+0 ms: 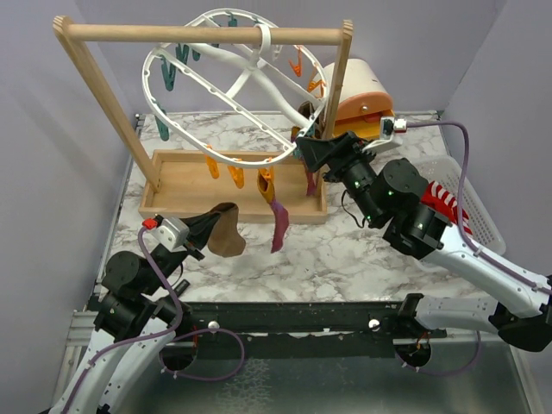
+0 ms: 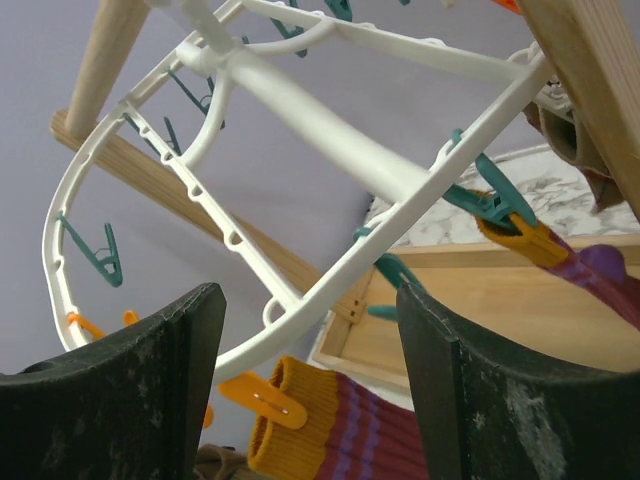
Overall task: Clip the socks to the hanger
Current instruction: Open the clamp at the hanger.
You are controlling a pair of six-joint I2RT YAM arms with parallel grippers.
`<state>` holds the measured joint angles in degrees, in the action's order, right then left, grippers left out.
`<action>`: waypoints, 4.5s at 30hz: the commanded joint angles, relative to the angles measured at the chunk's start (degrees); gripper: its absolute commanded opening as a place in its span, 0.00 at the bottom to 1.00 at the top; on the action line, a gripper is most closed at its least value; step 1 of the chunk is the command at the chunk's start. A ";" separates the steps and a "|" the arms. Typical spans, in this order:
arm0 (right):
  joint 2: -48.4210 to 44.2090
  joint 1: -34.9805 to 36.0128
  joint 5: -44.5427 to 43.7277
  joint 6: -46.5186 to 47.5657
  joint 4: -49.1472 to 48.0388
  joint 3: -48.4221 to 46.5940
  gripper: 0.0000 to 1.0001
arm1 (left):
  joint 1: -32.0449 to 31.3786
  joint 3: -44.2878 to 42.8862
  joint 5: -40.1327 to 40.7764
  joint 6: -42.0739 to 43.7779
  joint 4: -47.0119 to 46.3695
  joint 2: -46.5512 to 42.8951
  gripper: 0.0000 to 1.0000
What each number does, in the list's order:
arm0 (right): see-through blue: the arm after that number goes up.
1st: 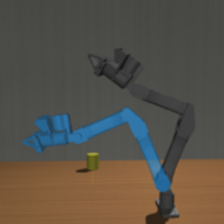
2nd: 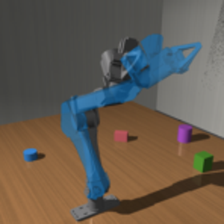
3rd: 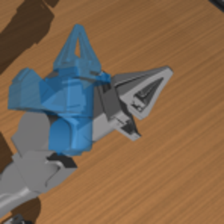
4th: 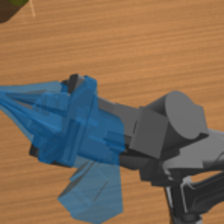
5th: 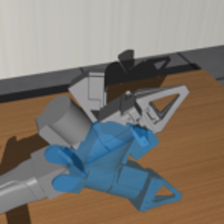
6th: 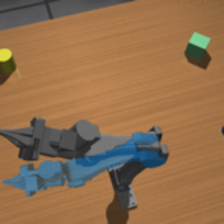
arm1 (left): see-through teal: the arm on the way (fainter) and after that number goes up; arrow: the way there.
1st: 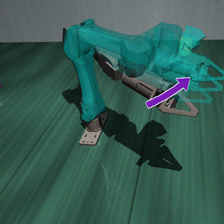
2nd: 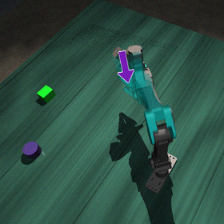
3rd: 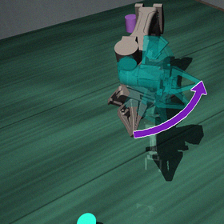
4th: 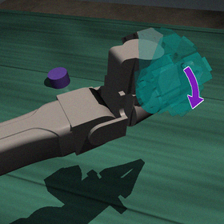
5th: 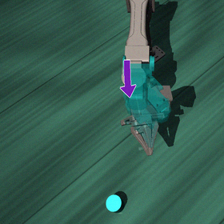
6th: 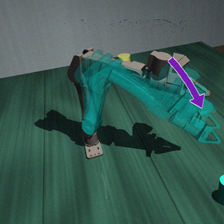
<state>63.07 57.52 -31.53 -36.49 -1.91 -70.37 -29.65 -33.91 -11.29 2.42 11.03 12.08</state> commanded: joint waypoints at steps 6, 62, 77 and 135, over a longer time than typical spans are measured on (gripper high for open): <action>3.87 -6.55 16.34 -17.87 2.57 -0.19 0.75 | -0.21 0.50 -0.81 -0.90 -1.72 0.15 0.00; 8.87 -27.46 29.55 -16.53 10.68 -9.13 0.53 | -0.15 0.33 -1.11 -0.25 -1.09 0.84 0.00; -1.05 -27.46 25.04 1.64 24.57 -12.74 0.72 | -0.15 -1.09 -3.36 -0.88 -2.28 3.43 0.00; 9.27 19.91 -21.02 29.06 8.55 -10.93 0.55 | -0.15 1.62 -4.16 -7.86 -16.18 13.66 0.00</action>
<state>71.88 76.60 -47.18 -7.53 13.06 -81.95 -29.65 -33.08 -15.62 -5.15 -3.62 26.39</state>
